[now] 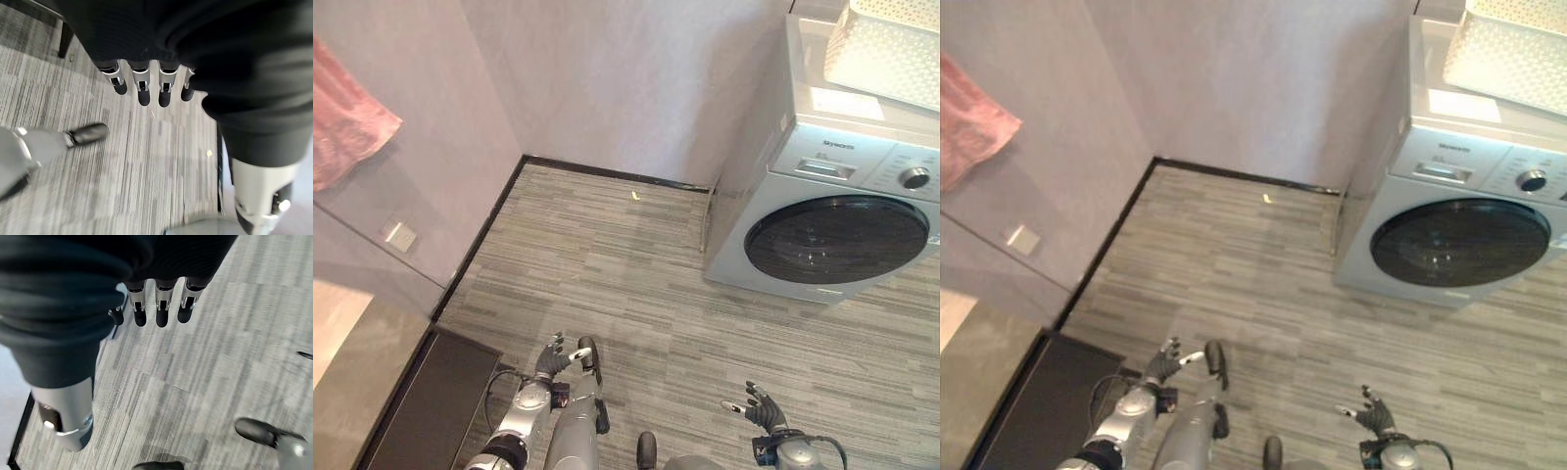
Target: Put brush and paste in cup on sink, flatten towel.
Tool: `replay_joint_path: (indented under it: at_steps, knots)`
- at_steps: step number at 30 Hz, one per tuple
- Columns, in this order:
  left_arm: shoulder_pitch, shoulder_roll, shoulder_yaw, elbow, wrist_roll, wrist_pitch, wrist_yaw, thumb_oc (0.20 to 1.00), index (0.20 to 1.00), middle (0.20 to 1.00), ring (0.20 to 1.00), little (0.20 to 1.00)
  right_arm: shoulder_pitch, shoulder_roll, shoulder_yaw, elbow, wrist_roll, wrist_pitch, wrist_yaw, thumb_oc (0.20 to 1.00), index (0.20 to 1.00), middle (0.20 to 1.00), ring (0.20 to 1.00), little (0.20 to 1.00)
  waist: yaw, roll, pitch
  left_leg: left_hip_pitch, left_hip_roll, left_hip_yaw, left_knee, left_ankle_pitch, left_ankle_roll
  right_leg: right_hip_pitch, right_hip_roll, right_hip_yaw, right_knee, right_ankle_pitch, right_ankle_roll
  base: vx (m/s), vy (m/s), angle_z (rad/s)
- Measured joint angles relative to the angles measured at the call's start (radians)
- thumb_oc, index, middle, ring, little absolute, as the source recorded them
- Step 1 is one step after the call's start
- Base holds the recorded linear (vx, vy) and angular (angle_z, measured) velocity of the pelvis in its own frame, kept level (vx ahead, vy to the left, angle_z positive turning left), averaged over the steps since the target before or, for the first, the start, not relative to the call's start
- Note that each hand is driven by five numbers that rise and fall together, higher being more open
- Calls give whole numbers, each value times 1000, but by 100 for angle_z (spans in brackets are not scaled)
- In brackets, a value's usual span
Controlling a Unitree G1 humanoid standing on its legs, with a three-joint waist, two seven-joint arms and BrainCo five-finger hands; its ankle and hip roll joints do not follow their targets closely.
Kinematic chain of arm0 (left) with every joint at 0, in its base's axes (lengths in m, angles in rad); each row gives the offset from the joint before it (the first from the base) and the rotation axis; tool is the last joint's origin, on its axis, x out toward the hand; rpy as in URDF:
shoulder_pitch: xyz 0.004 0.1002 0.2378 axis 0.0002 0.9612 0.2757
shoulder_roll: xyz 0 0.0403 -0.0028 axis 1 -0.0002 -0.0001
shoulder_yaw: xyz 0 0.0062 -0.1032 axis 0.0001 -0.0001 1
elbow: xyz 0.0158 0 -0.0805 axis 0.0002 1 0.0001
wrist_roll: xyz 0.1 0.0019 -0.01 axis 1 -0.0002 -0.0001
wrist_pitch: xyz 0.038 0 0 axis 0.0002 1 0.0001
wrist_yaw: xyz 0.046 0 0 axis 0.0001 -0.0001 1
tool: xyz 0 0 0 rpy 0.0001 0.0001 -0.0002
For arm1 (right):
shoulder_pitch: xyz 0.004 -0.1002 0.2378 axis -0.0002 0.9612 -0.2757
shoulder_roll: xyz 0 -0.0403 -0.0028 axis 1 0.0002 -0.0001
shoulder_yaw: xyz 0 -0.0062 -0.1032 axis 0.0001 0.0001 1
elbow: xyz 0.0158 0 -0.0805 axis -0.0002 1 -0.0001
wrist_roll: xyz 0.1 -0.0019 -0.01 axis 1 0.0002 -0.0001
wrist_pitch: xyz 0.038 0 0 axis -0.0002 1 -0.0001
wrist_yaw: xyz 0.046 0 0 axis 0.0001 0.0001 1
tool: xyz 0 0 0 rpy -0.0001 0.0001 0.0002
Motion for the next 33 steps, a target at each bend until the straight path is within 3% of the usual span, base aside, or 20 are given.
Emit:
replay_joint_path:
  at_steps: [3, 4, 6, 8, 12, 13, 15, 18, 21, 23, 24, 25, 26, 27, 28, 29, 30, 31, 32, 33]
  knots:
    - [40, 4, 8, -14, 1, 0, -4, 1000, 1000, 1000, 1000, 1000, -7, -10, 7, 34, -31, 0, -2, 1000, 1000, 1000, 1000, 1000, 4, 7, -16, 93, -14, 38, 23, 56, 104, 66, -8, 52, 29, -53, 75, 474, 305, -44]
    - [36, 15, 0, -8, 11, 0, -5, 1000, 1000, 1000, 1000, 1000, -13, 7, 8, 60, -36, 1, -2, 1000, 1000, 1000, 1000, 1000, 1, -24, -17, 110, -30, 51, 46, 121, 158, 58, -34, 52, 108, -92, 114, 386, 299, -18]
    - [28, 16, -6, -6, 20, 0, -6, 1000, 1000, 1000, 1000, 1000, -11, 29, 3, 80, -38, 4, -3, 1000, 1000, 1000, 1000, 1000, 4, -42, -23, 139, -50, 56, 45, 87, 192, 1, -61, 48, 256, -117, 144, 313, 265, -8]
    - [31, 20, -2, -25, 42, -2, -6, 1000, 1000, 1000, 1000, 1000, 8, 39, 17, 61, -38, 5, 2, 1000, 1000, 1000, 1000, 1000, 7, -67, -40, 199, -94, 71, 61, 19, 192, -13, -119, 57, 358, -72, 180, 353, 316, -6]
    - [17, 61, 8, -58, 48, -3, -9, 1000, 1000, 1000, 1000, 1000, 4, 52, 15, 31, -38, 1, 17, 1000, 1000, 1000, 1000, 1000, 28, -87, -55, 269, -129, 65, 73, -63, 216, -141, -174, 39, 683, -12, 203, 345, 320, 3]
    - [11, 60, 9, -58, 48, -3, -9, 1000, 1000, 1000, 1000, 1000, 2, 48, 15, 18, -38, 1, 23, 1000, 1000, 1000, 1000, 1000, 28, -78, -56, 280, -135, 28, 71, -86, 227, -164, -152, 45, 705, -43, 192, 347, 248, 8]
    - [-28, 48, 4, -30, 48, -1, -11, 1000, 1000, 1000, 1000, 1000, 13, 26, 10, -22, -38, -2, 25, 1000, 1000, 1000, 1000, 1000, -10, -7, -24, 313, -108, -82, 41, -88, 196, -271, -9, 95, 731, -158, 132, 389, 189, 69]
    - [-9, 10, 33, -7, 46, -2, -11, 1000, 1000, 1000, 1000, 1000, 15, 22, 17, -45, -39, 3, 29, 1000, 1000, 1000, 1000, 1000, -11, 12, -20, 380, -93, -97, 8, -133, 186, -440, -10, 24, 621, -189, 71, 337, 87, 35]
    - [7, -8, 18, 55, 46, -4, -23, 1000, 1000, 1000, 1000, 1000, 59, 6, 60, -100, -40, -2, 33, 1000, 1000, 1000, 1000, 1000, -68, 21, -7, 374, -62, -249, 89, -204, 169, -612, 34, 163, 375, -76, 180, 492, 32, 124]
    - [41, -3, 4, 62, 46, 0, -29, 1000, 1000, 1000, 1000, 1000, 106, 23, 59, -91, -47, 2, 34, 1000, 1000, 1000, 1000, 1000, -91, -23, -16, 417, -72, -319, 84, -225, 152, -610, -17, 180, 217, 14, 206, 397, -14, 209]
    - [77, 16, -3, 91, 48, 0, -30, 1000, 1000, 1000, 1000, 1000, 169, 40, 54, -95, -67, 4, 31, 1000, 1000, 1000, 1000, 1000, -124, -74, -35, 435, -89, -443, 117, -279, 78, -564, -82, 221, 193, 0, 238, 297, -57, 239]
    - [101, 28, -3, 101, 48, -1, -29, 1000, 1000, 1000, 1000, 1000, 167, 47, 28, -72, -68, 5, 32, 1000, 1000, 1000, 1000, 1000, -92, -97, -51, 457, -55, -437, 153, -318, 19, -568, -59, 213, 255, 49, 257, 505, -135, 215]
    - [113, 3, -5, 103, 48, 1, -32, 1000, 1000, 1000, 1000, 1000, 136, 33, -9, -64, -67, -3, 31, 1000, 1000, 1000, 1000, 1000, -81, -64, -47, 413, -70, -379, 316, -346, 8, -535, -24, 230, 266, 59, 265, 461, -144, 131]
    - [128, -20, -5, 101, 48, -1, -34, 1000, 1000, 1000, 1000, 1000, 129, 15, -27, -60, -65, -7, 31, 1000, 1000, 1000, 1000, 1000, -103, -30, -51, 426, -59, -370, 311, -345, 19, -491, 10, 238, 274, 61, 245, 408, -156, 221]
    - [113, -36, -41, 97, 48, -5, -42, 1000, 1000, 1000, 1000, 1000, 133, 18, -20, 8, -57, 0, 42, 1000, 1000, 1000, 1000, 1000, -117, -38, -81, 407, -64, -412, 380, -330, -44, -458, 11, 204, 282, 69, 167, 302, -158, 227]
    - [103, -40, -41, 83, 48, -6, -42, 1000, 1000, 1000, 1000, 1000, 111, 8, -22, 0, -46, -3, 46, 1000, 1000, 1000, 1000, 1000, -107, -36, -78, 328, -83, -382, 513, -302, -91, -438, -3, 175, 234, 65, 163, 281, -206, 200]
    - [100, -42, -31, 80, 47, -6, -43, 1000, 1000, 1000, 1000, 1000, 77, 0, -24, -9, -31, -3, 48, 1000, 1000, 1000, 1000, 1000, -97, -15, -74, 221, -43, -335, 635, -236, -115, -443, 8, 116, 256, 41, 117, 156, -146, 95]
    - [88, -33, -23, 52, 45, -9, -39, 1000, 1000, 1000, 1000, 1000, 61, -3, -33, -27, -28, -2, 49, 1000, 1000, 1000, 1000, 1000, -71, -26, -50, 102, -26, -270, 834, -142, -162, -481, -9, 64, 449, -30, 16, 312, -111, 132]
    - [87, 3, -32, 60, 37, -12, -29, 1000, 1000, 1000, 1000, 1000, 47, -16, -13, -37, -27, -5, 46, 1000, 1000, 1000, 1000, 1000, -77, -59, -37, -21, 8, -170, 906, -150, -113, -412, -27, 33, 397, -34, 21, 264, -45, 111]
    - [97, 15, -29, 62, 36, -5, -29, 1000, 1000, 1000, 1000, 1000, 41, -2, -10, -40, -26, -16, 40, 1000, 1000, 1000, 1000, 1000, -73, -67, -40, -22, 32, -64, 729, -173, -50, -364, -31, 3, 293, -30, 31, 507, 23, 106]
